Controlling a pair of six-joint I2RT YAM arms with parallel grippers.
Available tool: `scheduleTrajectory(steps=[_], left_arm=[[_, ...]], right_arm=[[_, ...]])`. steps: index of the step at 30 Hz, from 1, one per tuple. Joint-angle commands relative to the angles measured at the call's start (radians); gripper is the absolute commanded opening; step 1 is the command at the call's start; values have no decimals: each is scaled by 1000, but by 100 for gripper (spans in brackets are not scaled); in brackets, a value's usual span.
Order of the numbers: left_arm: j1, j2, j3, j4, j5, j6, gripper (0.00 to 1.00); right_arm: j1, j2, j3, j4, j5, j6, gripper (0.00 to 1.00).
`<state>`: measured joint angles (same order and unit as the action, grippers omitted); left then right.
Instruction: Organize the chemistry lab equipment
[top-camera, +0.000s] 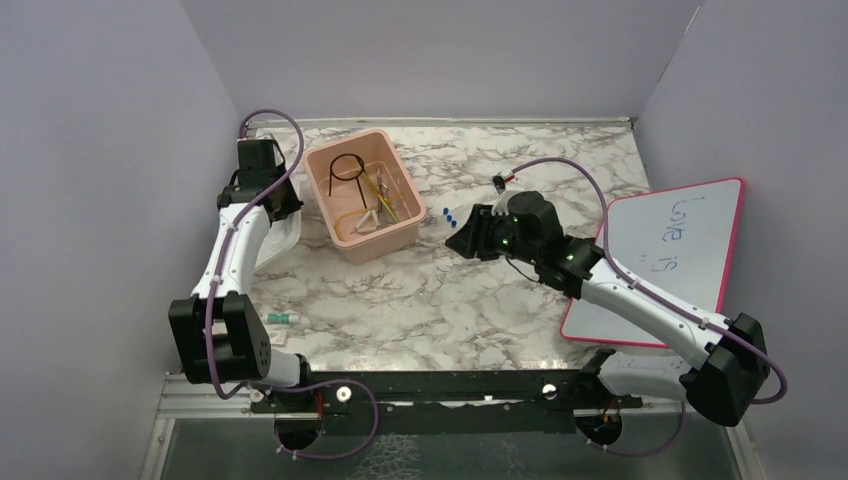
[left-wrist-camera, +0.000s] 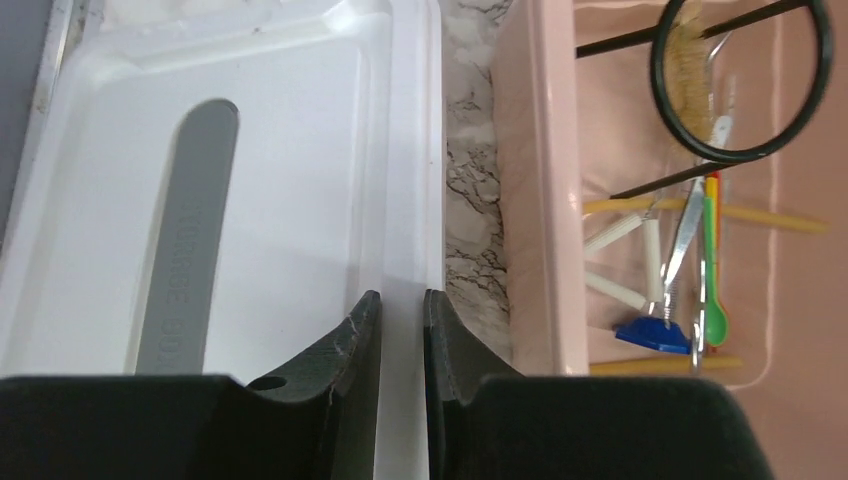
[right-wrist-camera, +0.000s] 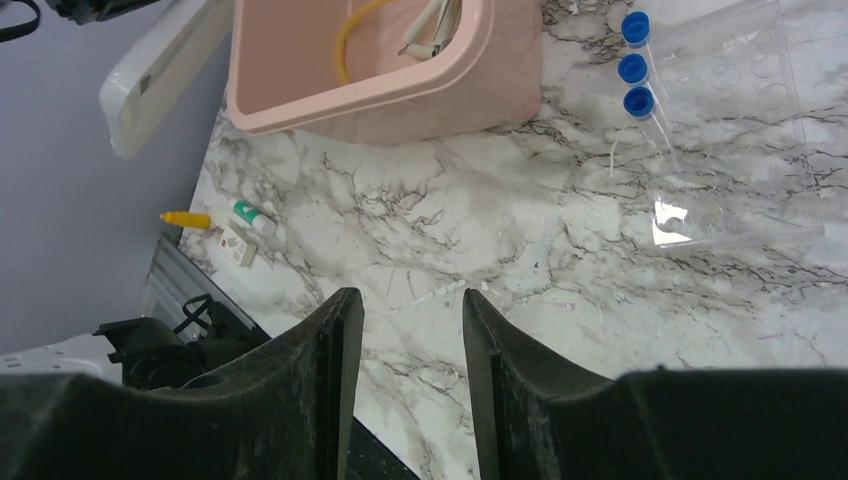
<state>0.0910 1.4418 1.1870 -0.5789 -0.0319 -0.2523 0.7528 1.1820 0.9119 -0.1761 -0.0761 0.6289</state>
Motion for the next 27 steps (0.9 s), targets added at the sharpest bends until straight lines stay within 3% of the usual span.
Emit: scheduleTrajectory(steps=[1,6,14,19,27], left_arm=[[3,-109,49,10,5,-24,9],[3,-143,71,0,83,-34,9],[2,-126,22,-4,83,-40,9],[2,-49,-30,-4,40,-87,32],[1,154,-40,40,79,-164,35]], right_arm=[[6,7,36,-13,-14,13,45],[7,10,34,-6,-15,18,45],[7,6,36,-6,-20,15,45],[6,5,29,6,-31,24,45],[6,-20,2,26,-22,25,45]])
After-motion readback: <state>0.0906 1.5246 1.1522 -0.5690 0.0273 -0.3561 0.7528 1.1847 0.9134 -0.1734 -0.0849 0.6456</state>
